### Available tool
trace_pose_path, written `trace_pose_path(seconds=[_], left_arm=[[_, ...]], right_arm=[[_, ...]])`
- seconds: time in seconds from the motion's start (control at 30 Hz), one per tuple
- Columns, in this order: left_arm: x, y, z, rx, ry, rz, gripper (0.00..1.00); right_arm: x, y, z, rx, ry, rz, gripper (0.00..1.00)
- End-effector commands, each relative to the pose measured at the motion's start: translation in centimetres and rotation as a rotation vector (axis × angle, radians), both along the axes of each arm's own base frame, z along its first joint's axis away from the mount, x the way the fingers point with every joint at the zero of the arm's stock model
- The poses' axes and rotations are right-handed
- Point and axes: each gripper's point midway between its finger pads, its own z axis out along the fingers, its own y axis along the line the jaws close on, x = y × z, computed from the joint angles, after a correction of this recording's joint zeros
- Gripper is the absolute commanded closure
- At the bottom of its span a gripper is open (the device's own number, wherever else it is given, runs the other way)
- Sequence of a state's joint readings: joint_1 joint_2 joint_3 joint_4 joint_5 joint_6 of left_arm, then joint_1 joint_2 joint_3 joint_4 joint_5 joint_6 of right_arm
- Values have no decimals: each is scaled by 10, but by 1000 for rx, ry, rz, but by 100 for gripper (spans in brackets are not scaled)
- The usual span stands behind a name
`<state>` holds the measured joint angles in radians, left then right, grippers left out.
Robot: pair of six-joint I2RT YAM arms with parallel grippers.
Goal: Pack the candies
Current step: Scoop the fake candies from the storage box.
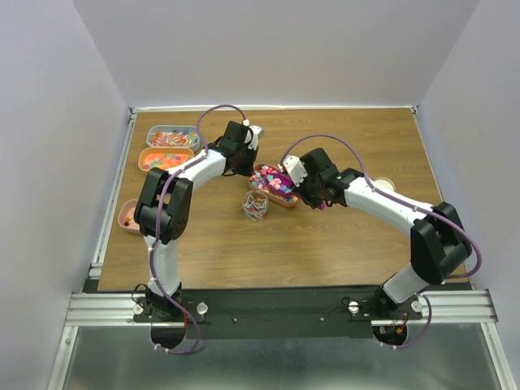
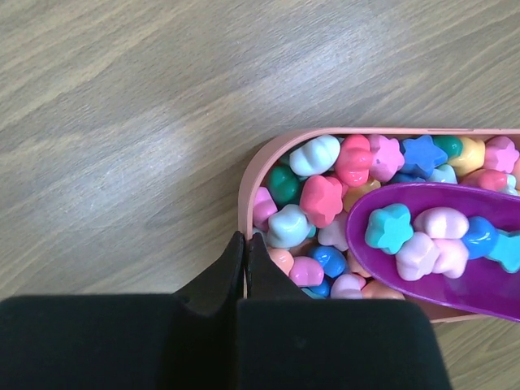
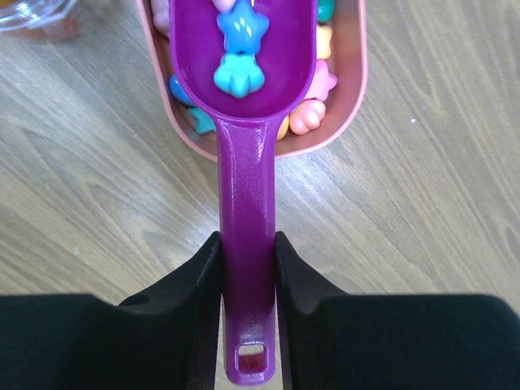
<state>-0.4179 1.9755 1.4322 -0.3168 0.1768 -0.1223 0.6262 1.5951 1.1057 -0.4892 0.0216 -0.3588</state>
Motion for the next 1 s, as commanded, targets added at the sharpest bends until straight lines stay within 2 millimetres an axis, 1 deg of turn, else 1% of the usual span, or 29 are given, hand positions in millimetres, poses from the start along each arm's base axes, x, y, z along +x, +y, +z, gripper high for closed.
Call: trace_pose_path(seconds=[0.0, 0.03, 0.1, 0.13, 0.17, 0.2, 0.23, 0.27, 0.3, 0.33, 0.4, 0.43, 0.47, 0.5, 0.53, 0.57, 0.6, 0.63, 0.73, 0.77, 0.8, 0.83, 0.9, 0.97], left_arm=[[9, -13, 7, -90, -21, -4, 92], [8, -13, 7, -95, -19, -3, 91], [9, -13, 9, -99, -24, 4, 81], [10, -12, 15, -101, -40, 9, 77], [10, -11, 16, -103, -43, 18, 76], [12, -11, 21, -110, -58, 21, 74], [13, -8, 30, -117, -78, 28, 72], [13, -6, 32, -120, -83, 36, 71], [15, -4, 36, -125, -99, 45, 68], [17, -2, 46, -128, -121, 55, 66], [18, 4, 56, -135, -145, 69, 60], [19, 6, 67, -143, -170, 74, 57], [18, 10, 70, -143, -177, 82, 55], [20, 14, 78, -151, -197, 91, 52], [20, 17, 91, -161, -228, 100, 50], [18, 21, 93, -160, -236, 106, 49], [20, 26, 99, -164, -256, 117, 48], [19, 31, 112, -162, -290, 128, 48], [18, 44, 123, -145, -332, 158, 48], [16, 49, 130, -139, -354, 164, 48], [15, 52, 132, -135, -365, 169, 48], [14, 56, 140, -133, -384, 177, 48], [12, 59, 143, -126, -395, 183, 48], [10, 62, 152, -130, -418, 188, 48]], right_arm=[[0, -2, 25, 49, -56, -20, 99], [-1, -2, 28, 56, -55, -18, 99], [-5, -4, 33, 59, -52, -18, 99], [-7, -4, 36, 66, -53, -18, 99], [-9, -4, 38, 71, -52, -19, 99], [-10, -5, 44, 85, -64, -19, 99], [-11, -5, 46, 89, -69, -19, 99], [-12, -6, 47, 90, -71, -21, 99], [-12, -6, 50, 96, -77, -22, 99], [-13, -6, 50, 98, -77, -23, 99], [-14, -7, 51, 100, -80, -23, 99], [-14, -7, 54, 105, -86, -22, 99], [-16, -2, 55, 129, -75, -4, 99], [-17, 0, 57, 139, -76, 0, 99], [-18, 0, 59, 146, -78, 4, 99], [-19, 2, 59, 156, -76, 12, 99], [-18, 3, 59, 159, -77, 15, 99], [-19, 4, 59, 166, -78, 19, 99], [-20, 9, 53, 193, -80, 33, 99], [-18, 13, 57, 221, -103, 44, 99], [-21, 12, 50, 226, -91, 39, 99], [-21, 14, 48, 234, -93, 41, 99], [-19, 17, 47, 254, -104, 38, 99], [-21, 16, 46, 268, -114, 31, 99]])
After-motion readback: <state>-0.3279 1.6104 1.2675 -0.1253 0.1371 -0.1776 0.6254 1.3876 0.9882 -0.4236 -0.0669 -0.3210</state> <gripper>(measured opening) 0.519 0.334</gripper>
